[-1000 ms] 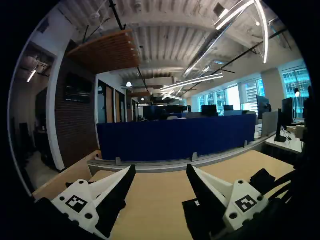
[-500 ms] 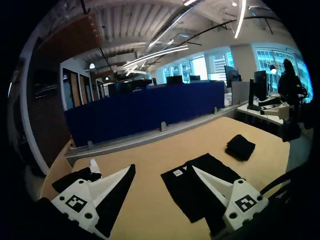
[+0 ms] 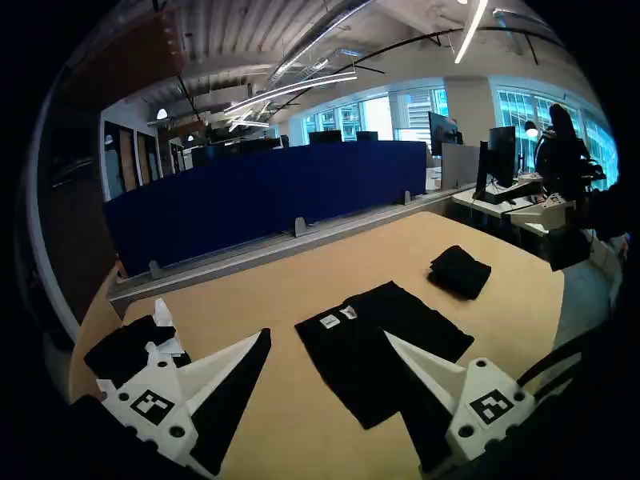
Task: Fold towel
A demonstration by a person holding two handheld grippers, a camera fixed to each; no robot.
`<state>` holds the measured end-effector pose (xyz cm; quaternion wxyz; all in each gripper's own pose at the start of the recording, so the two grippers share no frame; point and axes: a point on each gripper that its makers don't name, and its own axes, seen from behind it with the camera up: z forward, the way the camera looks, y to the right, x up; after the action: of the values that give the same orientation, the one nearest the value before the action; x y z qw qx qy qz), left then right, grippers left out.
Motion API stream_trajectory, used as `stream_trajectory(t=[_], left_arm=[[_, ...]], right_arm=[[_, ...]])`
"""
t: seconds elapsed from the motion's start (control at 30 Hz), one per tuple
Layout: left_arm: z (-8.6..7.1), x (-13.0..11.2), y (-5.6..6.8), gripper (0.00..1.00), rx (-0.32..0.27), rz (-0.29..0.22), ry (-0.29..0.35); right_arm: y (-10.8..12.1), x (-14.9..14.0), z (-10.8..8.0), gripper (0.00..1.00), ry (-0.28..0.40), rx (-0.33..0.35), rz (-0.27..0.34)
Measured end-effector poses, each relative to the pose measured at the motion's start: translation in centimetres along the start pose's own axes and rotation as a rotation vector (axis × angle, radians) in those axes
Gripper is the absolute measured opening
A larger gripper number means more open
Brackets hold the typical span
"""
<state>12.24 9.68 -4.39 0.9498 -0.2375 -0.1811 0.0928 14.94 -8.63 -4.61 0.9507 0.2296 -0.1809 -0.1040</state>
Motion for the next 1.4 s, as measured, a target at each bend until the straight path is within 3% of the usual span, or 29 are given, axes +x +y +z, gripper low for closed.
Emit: stream_trajectory(t=[0.6,1.4], left_arm=[[3.3,-7.9,3.1,0.94,-0.062,0.037,-0.082],[5.8,-16.2,6.2,0.94,-0.185,0.069,-0.256]], right_arm=[[-2.9,-7.1,3.2,1.0,-0.06,0.05,0.0],[-5.2,-16.8,5.9,1.0,-0.255,0.125,-0.026]])
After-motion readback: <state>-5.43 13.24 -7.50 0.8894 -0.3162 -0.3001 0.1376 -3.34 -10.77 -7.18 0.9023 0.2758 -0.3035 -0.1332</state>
